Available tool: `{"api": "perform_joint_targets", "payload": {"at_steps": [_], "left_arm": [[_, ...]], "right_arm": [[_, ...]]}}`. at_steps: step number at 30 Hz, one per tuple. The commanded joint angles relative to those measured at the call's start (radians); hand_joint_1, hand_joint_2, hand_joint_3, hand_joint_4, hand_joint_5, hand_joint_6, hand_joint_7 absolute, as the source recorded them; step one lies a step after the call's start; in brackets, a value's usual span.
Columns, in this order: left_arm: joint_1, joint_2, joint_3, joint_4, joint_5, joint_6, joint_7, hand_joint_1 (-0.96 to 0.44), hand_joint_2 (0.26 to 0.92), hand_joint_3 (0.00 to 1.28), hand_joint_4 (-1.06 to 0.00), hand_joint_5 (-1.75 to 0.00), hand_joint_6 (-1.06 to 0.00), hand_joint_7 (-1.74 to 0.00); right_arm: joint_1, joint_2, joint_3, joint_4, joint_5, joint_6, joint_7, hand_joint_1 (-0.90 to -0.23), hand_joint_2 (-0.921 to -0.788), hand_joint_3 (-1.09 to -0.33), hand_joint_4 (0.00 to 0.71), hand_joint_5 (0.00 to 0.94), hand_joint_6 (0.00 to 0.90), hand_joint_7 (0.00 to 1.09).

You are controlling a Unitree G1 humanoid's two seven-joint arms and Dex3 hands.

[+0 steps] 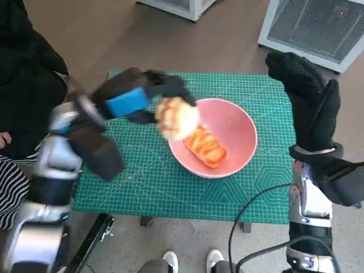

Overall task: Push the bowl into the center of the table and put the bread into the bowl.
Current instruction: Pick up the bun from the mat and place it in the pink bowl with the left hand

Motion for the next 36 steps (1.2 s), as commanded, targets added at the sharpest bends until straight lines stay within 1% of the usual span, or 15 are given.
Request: {"api": "perform_joint_targets", "payload": {"at_steps": [1, 5, 11, 15, 16, 17, 18, 19, 20, 21, 23, 26, 28, 31, 36], "left_arm": [[-0.084, -0.045, -0.046, 0.136, 0.046, -0.010, 0.013, 0.00, 0.920, 0.05, -0.71, -1.14, -0.64, -1.15], [-0.125, -0.088, -0.073, 0.209, 0.071, 0.012, 0.015, 0.00, 0.920, 0.06, -0.69, -1.17, -0.64, -1.14], [-0.160, -0.133, -0.108, 0.286, 0.118, 0.026, 0.047, 0.00, 0.920, 0.07, -0.68, -1.20, -0.63, -1.15], [-0.172, -0.161, -0.132, 0.308, 0.148, 0.087, 0.047, 0.00, 0.920, 0.11, -0.64, -1.22, -0.57, -1.22], [-0.176, -0.170, -0.141, 0.309, 0.157, 0.123, 0.033, 0.00, 0.921, 0.14, -0.60, -1.26, -0.54, -1.26], [-0.178, -0.176, -0.149, 0.309, 0.163, 0.150, 0.023, -0.01, 0.899, 0.19, -0.50, -1.18, -0.47, -1.20], [-0.179, -0.180, -0.153, 0.307, 0.166, 0.169, 0.017, -0.02, 0.875, 0.19, -0.46, -0.93, -0.44, -0.97], [-0.178, -0.185, -0.158, 0.300, 0.168, 0.195, 0.004, -0.03, 0.872, 0.18, -0.46, -0.81, -0.44, -0.87], [-0.175, -0.190, -0.162, 0.290, 0.169, 0.225, -0.014, -0.04, 0.870, 0.15, -0.46, -0.60, -0.43, -0.70], [-0.173, -0.193, -0.165, 0.280, 0.168, 0.248, -0.029, -0.05, 0.862, 0.12, -0.40, -0.41, -0.39, -0.56], [-0.166, -0.195, -0.170, 0.261, 0.166, 0.278, -0.048, -0.05, 0.856, 0.08, -0.36, -0.18, -0.36, -0.37], [-0.151, -0.189, -0.170, 0.235, 0.159, 0.287, -0.058, -0.07, 0.851, 0.06, -0.31, -0.07, -0.33, -0.29], [-0.139, -0.184, -0.161, 0.223, 0.144, 0.281, -0.062, -0.10, 0.848, 0.05, -0.26, -0.03, -0.31, -0.24], [-0.124, -0.184, -0.136, 0.220, 0.103, 0.263, -0.070, -0.14, 0.845, 0.04, -0.21, -0.01, -0.29, -0.21], [-0.110, -0.190, -0.048, 0.241, -0.035, 0.220, -0.110, -0.20, 0.844, 0.03, -0.18, 0.00, -0.28, -0.18]], "right_arm": [[0.036, -0.005, 0.000, -0.007, -0.004, 0.011, 0.001, -0.752, -0.921, -0.695, 0.189, 0.000, 0.022, 0.59], [0.047, -0.011, -0.004, -0.025, -0.004, 0.017, 0.000, -0.759, -0.921, -0.694, 0.189, 0.000, 0.022, 0.59], [0.060, -0.017, -0.007, -0.052, -0.012, 0.027, -0.006, -0.759, -0.921, -0.706, 0.182, 0.000, 0.008, 0.59], [0.064, -0.019, -0.009, -0.065, -0.017, 0.033, -0.008, -0.760, -0.921, -0.716, 0.173, 0.000, 0.001, 0.59], [0.065, -0.019, -0.010, -0.068, -0.020, 0.034, -0.010, -0.758, -0.921, -0.718, 0.173, 0.000, 0.001, 0.58], [0.066, -0.019, -0.010, -0.071, -0.021, 0.035, -0.011, -0.756, -0.921, -0.723, 0.172, 0.000, 0.000, 0.58], [0.066, -0.018, -0.010, -0.072, -0.023, 0.036, -0.012, -0.755, -0.921, -0.726, 0.171, 0.000, 0.000, 0.58], [0.066, -0.018, -0.010, -0.074, -0.025, 0.037, -0.013, -0.754, -0.921, -0.728, 0.170, 0.000, 0.000, 0.58], [0.066, -0.019, -0.010, -0.074, -0.026, 0.037, -0.014, -0.754, -0.921, -0.730, 0.170, 0.000, -0.001, 0.57], [0.066, -0.019, -0.010, -0.075, -0.028, 0.037, -0.014, -0.753, -0.921, -0.731, 0.169, 0.000, -0.001, 0.57], [0.065, -0.019, -0.010, -0.075, -0.030, 0.037, -0.016, -0.753, -0.921, -0.734, 0.169, 0.000, -0.001, 0.57], [0.064, -0.020, -0.009, -0.077, -0.033, 0.038, -0.020, -0.753, -0.921, -0.736, 0.168, 0.000, -0.001, 0.56], [0.063, -0.021, -0.009, -0.078, -0.035, 0.039, -0.021, -0.754, -0.921, -0.737, 0.168, 0.000, -0.001, 0.56], [0.061, -0.023, -0.009, -0.077, -0.036, 0.039, -0.024, -0.752, -0.921, -0.738, 0.168, 0.000, -0.001, 0.56], [0.054, -0.025, -0.006, -0.080, -0.041, 0.042, -0.031, -0.741, -0.921, -0.739, 0.167, 0.000, -0.001, 0.56]]}}
